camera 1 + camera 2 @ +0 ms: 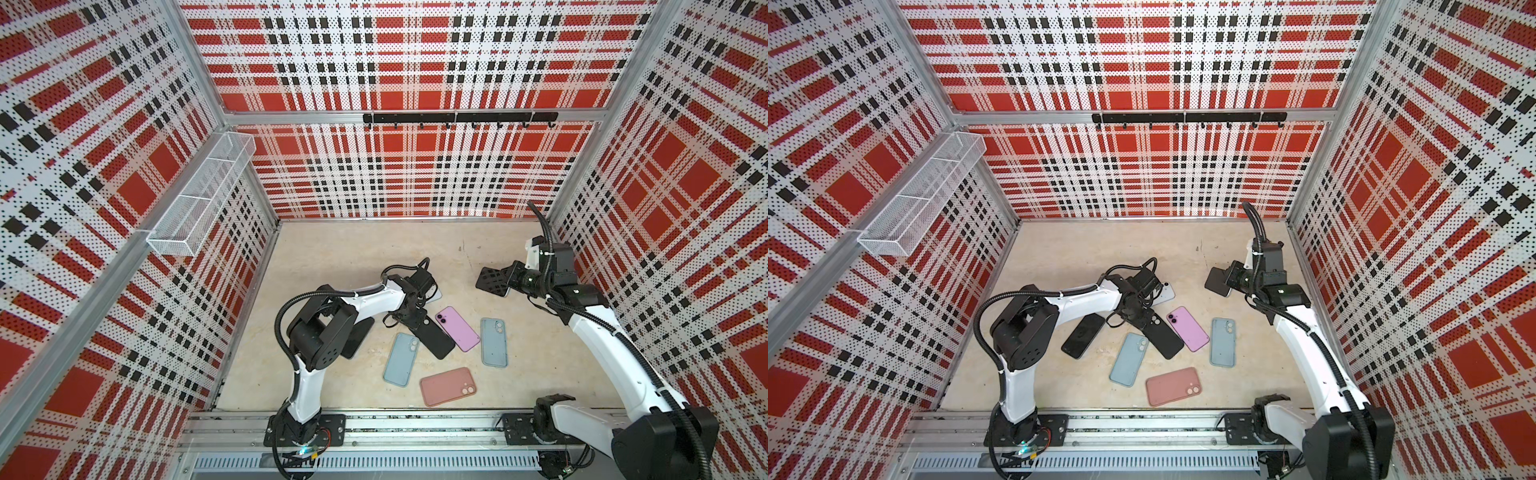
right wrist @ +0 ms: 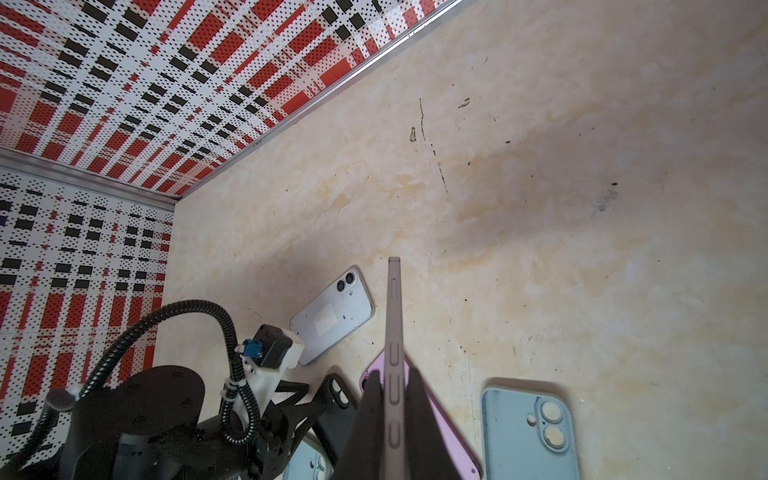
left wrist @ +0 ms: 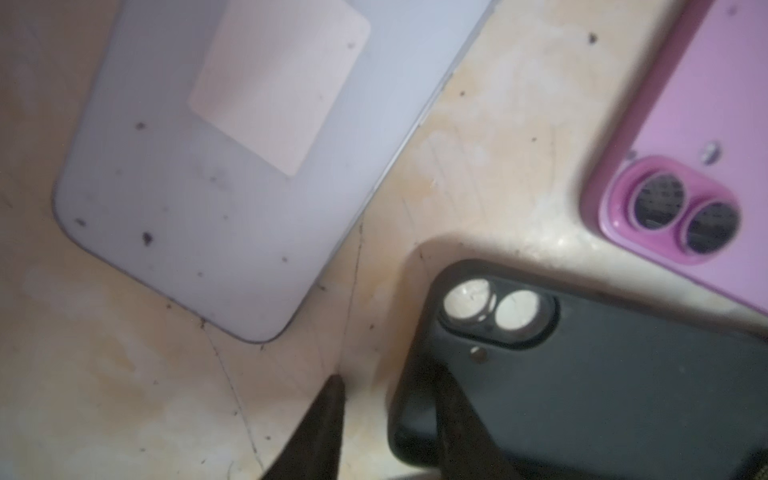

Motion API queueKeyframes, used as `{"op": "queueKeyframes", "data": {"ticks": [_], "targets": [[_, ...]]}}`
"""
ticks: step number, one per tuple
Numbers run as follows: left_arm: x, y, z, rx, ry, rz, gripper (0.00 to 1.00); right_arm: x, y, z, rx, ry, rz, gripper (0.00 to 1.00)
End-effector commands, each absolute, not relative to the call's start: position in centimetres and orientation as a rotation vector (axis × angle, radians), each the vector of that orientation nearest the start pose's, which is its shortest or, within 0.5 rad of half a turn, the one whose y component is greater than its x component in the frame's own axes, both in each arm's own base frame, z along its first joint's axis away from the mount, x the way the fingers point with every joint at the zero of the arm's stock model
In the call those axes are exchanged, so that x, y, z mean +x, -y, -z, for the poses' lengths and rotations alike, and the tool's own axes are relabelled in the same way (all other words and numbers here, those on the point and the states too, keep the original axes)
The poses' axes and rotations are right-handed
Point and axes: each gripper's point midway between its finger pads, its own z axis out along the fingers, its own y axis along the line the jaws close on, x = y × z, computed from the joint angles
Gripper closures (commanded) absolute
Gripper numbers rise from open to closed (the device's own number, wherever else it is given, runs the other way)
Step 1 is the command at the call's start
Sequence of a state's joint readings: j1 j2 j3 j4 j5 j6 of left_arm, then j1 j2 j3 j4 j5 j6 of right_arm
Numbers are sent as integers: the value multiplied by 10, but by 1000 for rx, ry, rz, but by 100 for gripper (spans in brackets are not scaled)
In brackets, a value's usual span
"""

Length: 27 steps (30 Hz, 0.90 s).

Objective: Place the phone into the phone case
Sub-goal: 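Grasp the black phone case with the left gripper and drag it farther away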

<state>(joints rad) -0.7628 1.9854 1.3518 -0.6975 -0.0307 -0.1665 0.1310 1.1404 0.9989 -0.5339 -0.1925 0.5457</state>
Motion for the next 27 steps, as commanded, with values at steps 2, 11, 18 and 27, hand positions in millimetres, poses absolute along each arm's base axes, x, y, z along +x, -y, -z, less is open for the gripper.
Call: {"op": "queueKeyframes", "data": {"ticks": [2, 11, 18, 27], "targets": [[318, 287, -16, 833, -2761, 84, 75, 350, -78, -255, 323, -2149, -588, 100], [321, 276, -23, 796, -2765, 76, 100, 351, -78, -254, 328, -2149, -587, 100], [325, 265, -75, 722, -2690, 90, 100, 355, -77, -253, 340, -2147, -584, 100], [361, 190, -136, 290, -2618, 154, 100, 362, -78, -258, 346, -2125, -591, 100]]}}
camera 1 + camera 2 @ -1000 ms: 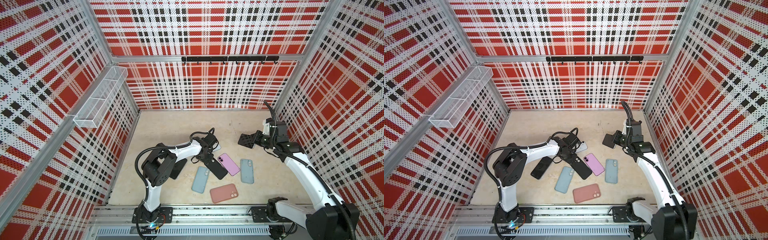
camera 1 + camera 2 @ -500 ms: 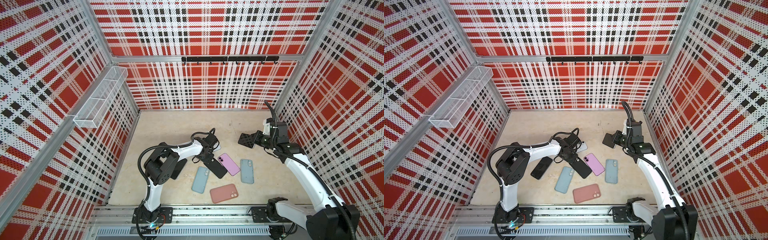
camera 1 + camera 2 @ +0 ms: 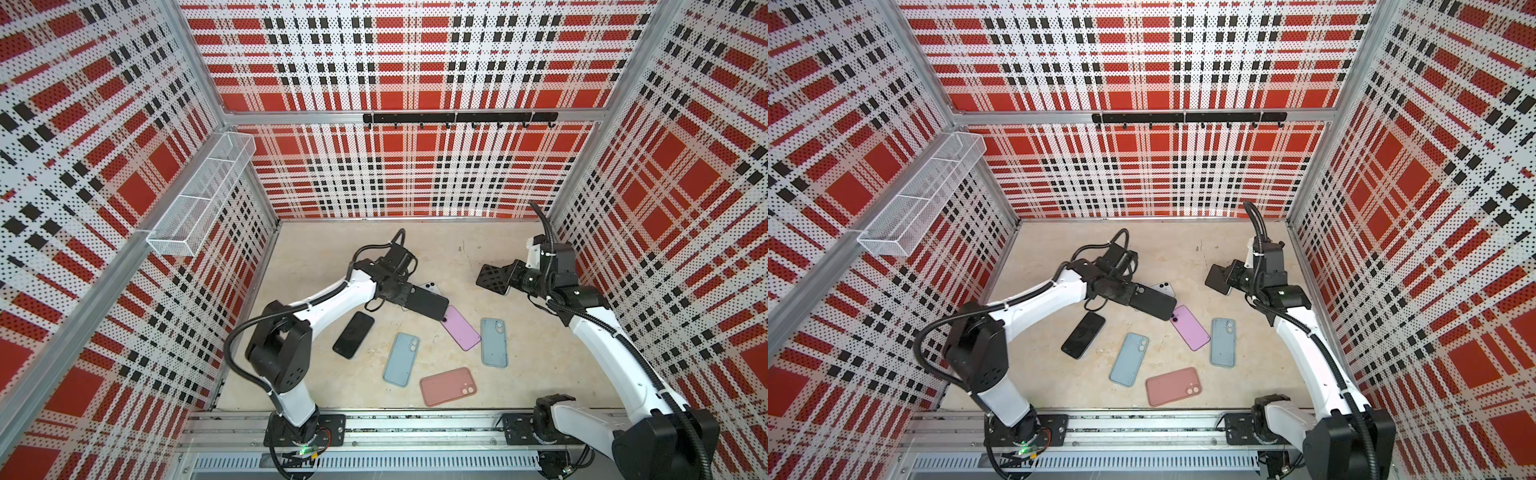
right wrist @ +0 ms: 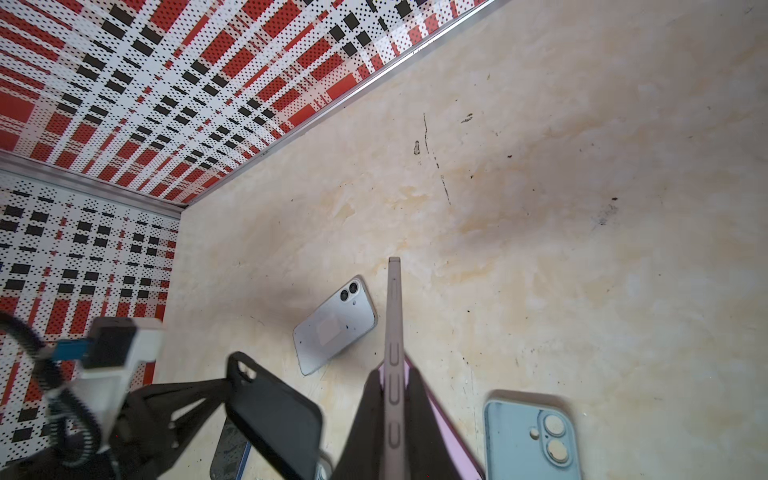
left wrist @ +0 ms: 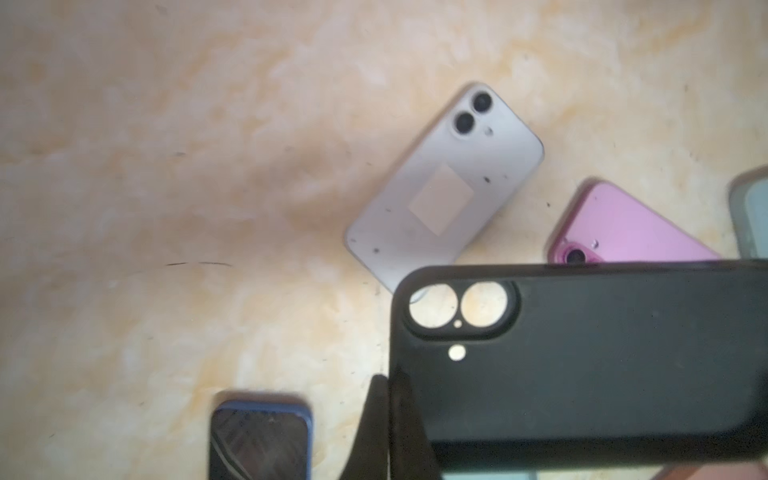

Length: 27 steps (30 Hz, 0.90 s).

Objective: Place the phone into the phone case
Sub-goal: 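Grasp the black phone case with the left gripper and drag it farther away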

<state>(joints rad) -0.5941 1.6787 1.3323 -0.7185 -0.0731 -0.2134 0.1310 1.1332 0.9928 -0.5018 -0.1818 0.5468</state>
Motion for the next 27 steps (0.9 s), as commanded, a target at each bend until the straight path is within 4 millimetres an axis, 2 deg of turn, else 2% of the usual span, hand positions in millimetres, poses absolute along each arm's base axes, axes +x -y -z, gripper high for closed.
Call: {"op": "queueKeyframes", "data": {"ticks": [1, 4, 9, 12, 14, 19, 24, 27], "targets": [[367, 177, -137, 190, -2616, 168, 100, 363, -79, -257, 345, -2126, -594, 100], [379, 142, -132, -79, -2612, 205, 100, 366, -81, -256, 342, -2130, -606, 100], [392, 113, -118, -333, -2584, 211, 100, 368, -82, -253, 339, -2133, -611, 100], [397, 106, -104, -393, -2597, 157, 100, 368, -83, -251, 336, -2136, -617, 100], [403, 94, -94, -463, -2607, 133, 100, 368, -83, -249, 336, -2138, -618, 100], [406, 90, -74, -508, -2638, 110, 100, 368, -83, -250, 334, -2138, -620, 100], [408, 75, -61, -604, -2630, 94, 100, 368, -84, -247, 332, -2139, -622, 100], [410, 74, -59, -616, -2625, 92, 100, 369, -84, -244, 332, -2144, -623, 100]]}}
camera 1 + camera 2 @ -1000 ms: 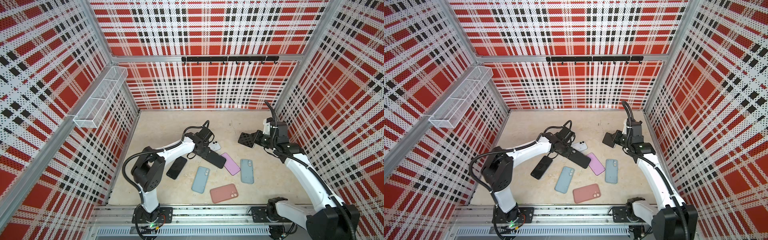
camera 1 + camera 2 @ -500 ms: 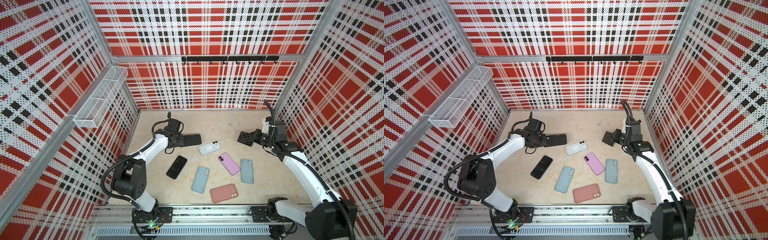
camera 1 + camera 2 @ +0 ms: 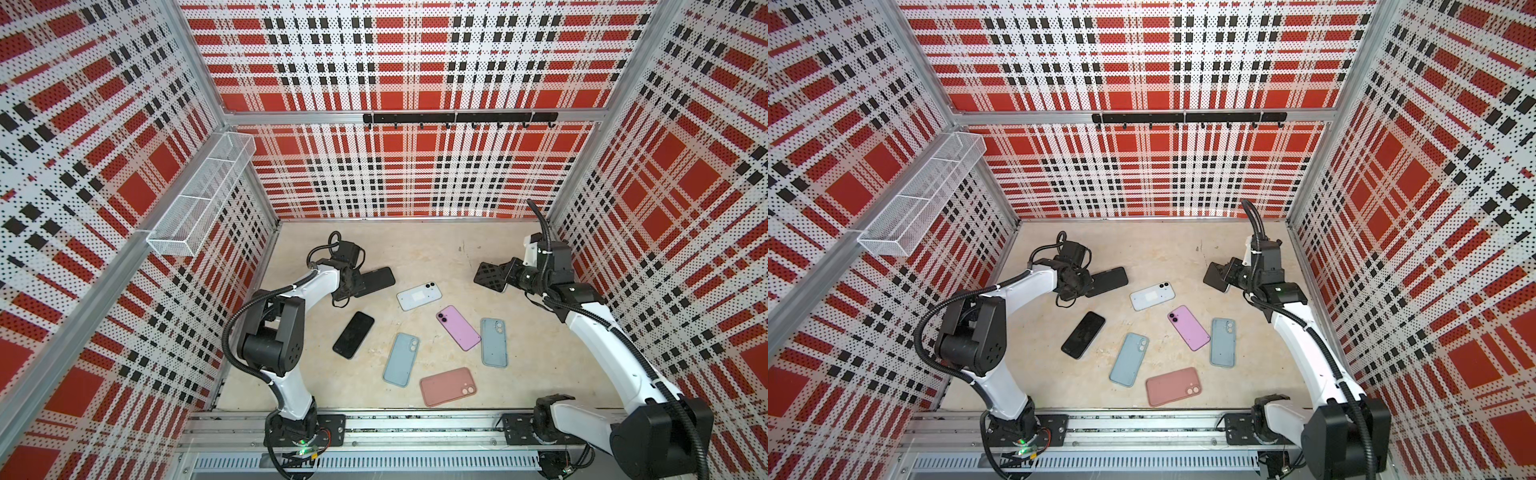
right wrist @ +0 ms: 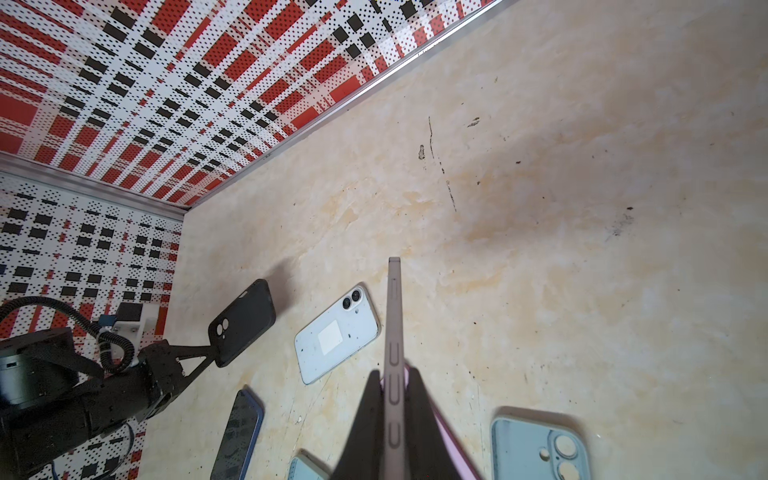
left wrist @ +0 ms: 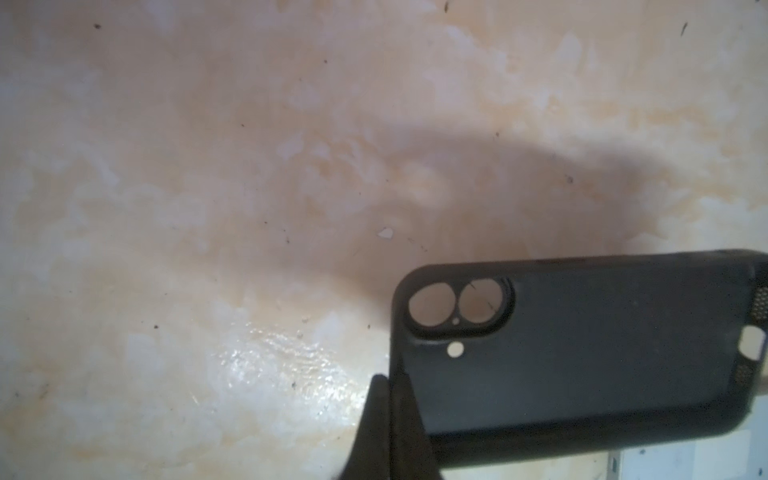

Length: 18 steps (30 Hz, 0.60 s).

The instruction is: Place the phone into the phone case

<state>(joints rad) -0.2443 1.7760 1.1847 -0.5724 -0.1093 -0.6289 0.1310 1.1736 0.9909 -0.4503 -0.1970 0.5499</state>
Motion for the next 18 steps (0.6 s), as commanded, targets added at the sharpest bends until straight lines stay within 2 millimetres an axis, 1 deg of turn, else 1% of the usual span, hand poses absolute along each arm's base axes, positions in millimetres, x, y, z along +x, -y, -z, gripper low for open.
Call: {"op": "queueKeyframes", "data": {"ticks": [1, 11, 13, 15, 18], "targets": [[410, 73, -59, -616, -2625, 86, 100, 369, -85, -244, 331, -2144, -624, 100], [410, 72, -42, -620, -2661, 55, 100, 369, -84, -245, 330, -2142, -617, 100], [410, 73, -40, -620, -2666, 57, 98, 369, -83, -245, 331, -2141, -614, 100], [410, 73, -40, -616, -2668, 59, 93, 369, -83, -245, 331, -2142, -614, 100], [410, 74, -44, -604, -2671, 64, 75, 370, -84, -246, 330, -2141, -616, 100]]}}
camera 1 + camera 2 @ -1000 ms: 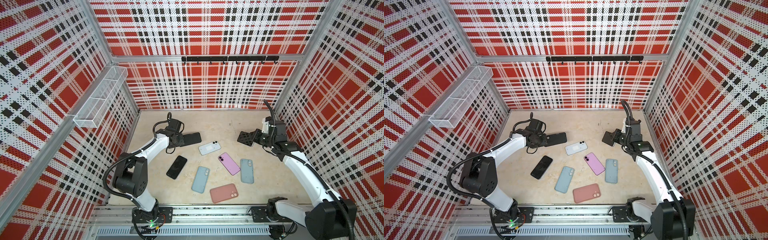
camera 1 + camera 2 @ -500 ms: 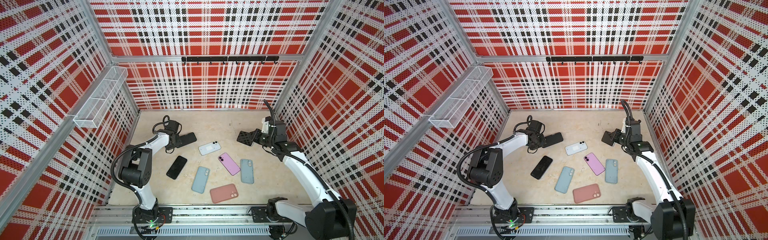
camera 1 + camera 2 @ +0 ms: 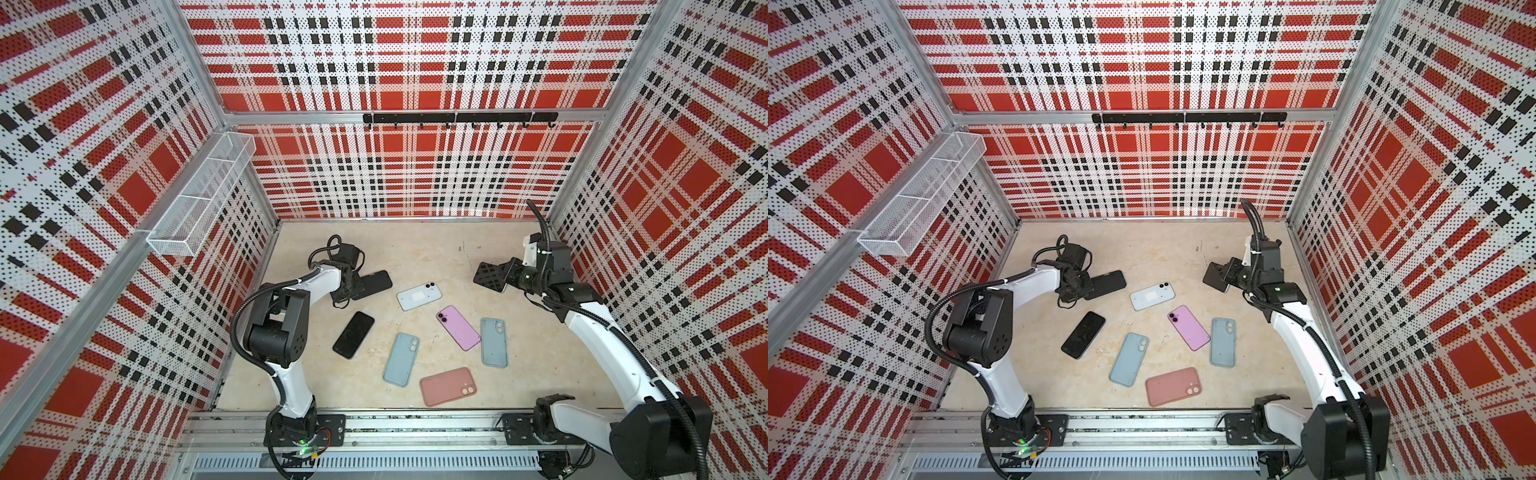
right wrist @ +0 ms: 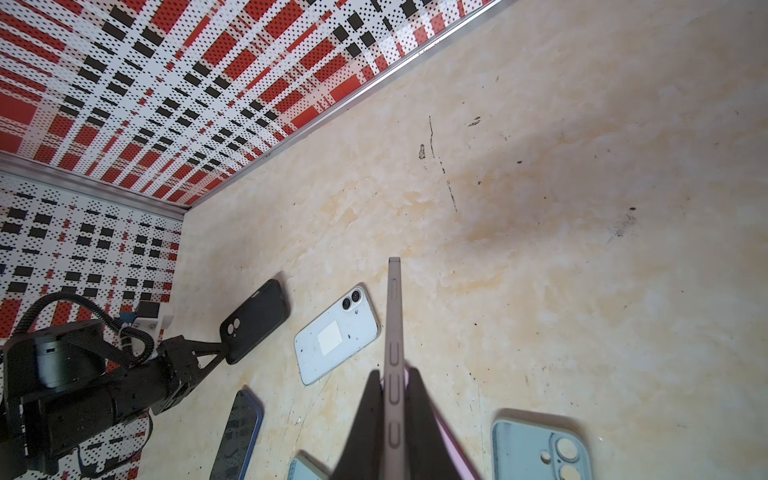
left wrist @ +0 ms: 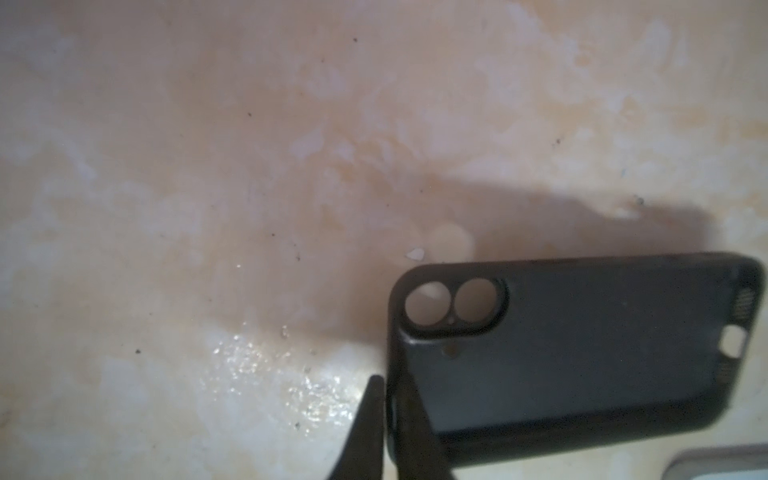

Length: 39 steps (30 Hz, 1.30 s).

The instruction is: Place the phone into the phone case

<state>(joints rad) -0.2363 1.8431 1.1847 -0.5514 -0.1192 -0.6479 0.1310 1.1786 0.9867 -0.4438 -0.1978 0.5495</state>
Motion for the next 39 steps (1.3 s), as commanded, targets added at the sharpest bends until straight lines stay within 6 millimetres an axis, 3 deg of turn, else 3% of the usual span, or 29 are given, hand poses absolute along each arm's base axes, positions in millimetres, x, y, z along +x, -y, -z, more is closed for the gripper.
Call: {"op": "queueKeyframes", "data": {"ticks": [1, 6, 9, 13, 19, 23, 26, 29, 33, 39], "targets": [[410, 75, -47, -590, -2672, 66, 70, 370, -84, -246, 329, -2141, -618, 100], [406, 74, -81, -423, -2670, -49, 46, 372, -84, -248, 323, -2135, -617, 100], [414, 69, -113, -230, -2620, -211, 41, 374, -85, -247, 321, -2132, -622, 100], [432, 93, -140, 152, -2555, -408, 38, 375, -87, -245, 313, -2132, -635, 100], [449, 151, -133, 721, -2442, -630, 37, 370, -86, -244, 296, -2134, -625, 100], [459, 181, -120, 929, -2430, -489, 35, 365, -84, -245, 295, -2131, -618, 100], [459, 188, -112, 1051, -2456, -345, 34, 362, -83, -246, 294, -2128, -623, 100], [461, 180, -107, 1107, -2462, -288, 34, 360, -83, -245, 294, -2129, -629, 100], [467, 155, -96, 1100, -2511, -279, 35, 360, -85, -243, 292, -2130, -643, 100], [466, 139, -77, 1133, -2554, -203, 37, 363, -88, -239, 284, -2145, -661, 100]]}}
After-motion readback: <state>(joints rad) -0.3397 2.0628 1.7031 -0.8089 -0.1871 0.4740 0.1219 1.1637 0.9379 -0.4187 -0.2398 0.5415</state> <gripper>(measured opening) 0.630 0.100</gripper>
